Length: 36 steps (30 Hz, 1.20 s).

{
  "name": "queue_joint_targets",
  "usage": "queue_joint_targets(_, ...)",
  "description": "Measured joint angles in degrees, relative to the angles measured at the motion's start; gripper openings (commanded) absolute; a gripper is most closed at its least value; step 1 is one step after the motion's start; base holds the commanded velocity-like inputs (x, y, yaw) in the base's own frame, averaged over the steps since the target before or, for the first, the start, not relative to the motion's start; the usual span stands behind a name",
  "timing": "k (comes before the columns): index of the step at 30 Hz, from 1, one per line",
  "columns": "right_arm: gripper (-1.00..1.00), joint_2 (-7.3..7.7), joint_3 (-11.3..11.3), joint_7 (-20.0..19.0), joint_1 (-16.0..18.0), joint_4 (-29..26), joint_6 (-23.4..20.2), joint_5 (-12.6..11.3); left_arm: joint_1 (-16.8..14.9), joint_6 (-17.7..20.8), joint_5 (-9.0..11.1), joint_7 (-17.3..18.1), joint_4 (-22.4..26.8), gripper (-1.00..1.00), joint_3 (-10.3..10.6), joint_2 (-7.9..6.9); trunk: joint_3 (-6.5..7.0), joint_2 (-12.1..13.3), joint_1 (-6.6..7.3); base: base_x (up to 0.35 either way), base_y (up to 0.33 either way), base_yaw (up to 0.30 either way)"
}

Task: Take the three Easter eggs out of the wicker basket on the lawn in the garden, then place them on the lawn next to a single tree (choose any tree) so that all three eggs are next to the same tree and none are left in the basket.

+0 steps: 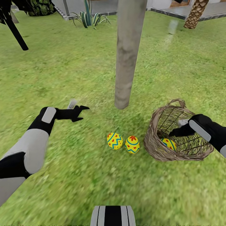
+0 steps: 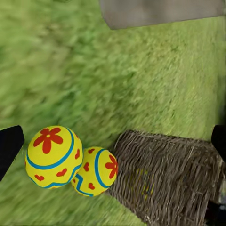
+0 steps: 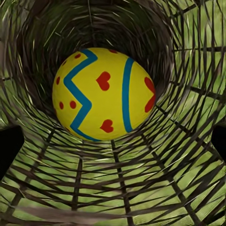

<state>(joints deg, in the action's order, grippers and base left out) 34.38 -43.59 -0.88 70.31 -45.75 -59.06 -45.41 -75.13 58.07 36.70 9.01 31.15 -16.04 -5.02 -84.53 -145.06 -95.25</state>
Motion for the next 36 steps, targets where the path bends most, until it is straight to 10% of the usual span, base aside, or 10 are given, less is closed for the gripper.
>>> queue_joint_targets(4,1.0,0.01,0.0,0.1,0.0,0.0,0.0,0.1,-0.1,0.4,1.5,8.7,1.2,1.0,0.5,-2.93,-0.89,-0.1,-0.1,0.0,0.0,0.0)
queue_joint_targets(10,1.0,0.16,0.1,-0.1,0.0,-0.1,-0.1,0.2,-0.2,0.6,2.0,17.5,4.1,1.0,7.3,-5.46,-2.22,-0.1,-0.26,0.0,0.0,0.0)
queue_joint_targets(21,1.0,0.83,0.2,-0.4,0.0,-0.5,-0.1,2.8,-0.1,0.5,3.4,18.6,4.6,1.0,9.3,-6.51,-4.66,-0.3,-0.54,0.0,0.0,0.0)
queue_joint_targets(28,1.0,0.56,0.4,-6.1,0.1,-0.7,-0.5,16.5,-0.2,0.6,3.5,18.6,4.6,1.0,10.7,-8.31,-5.99,-0.4,-0.69,0.0,0.0,0.0)
queue_joint_targets(36,1.0,0.46,0.4,-7.2,2.9,-0.4,-0.8,18.4,-0.2,0.6,3.5,18.6,4.6,1.0,11.2,-8.63,-5.99,-0.4,-0.69,0.0,0.0,0.0)
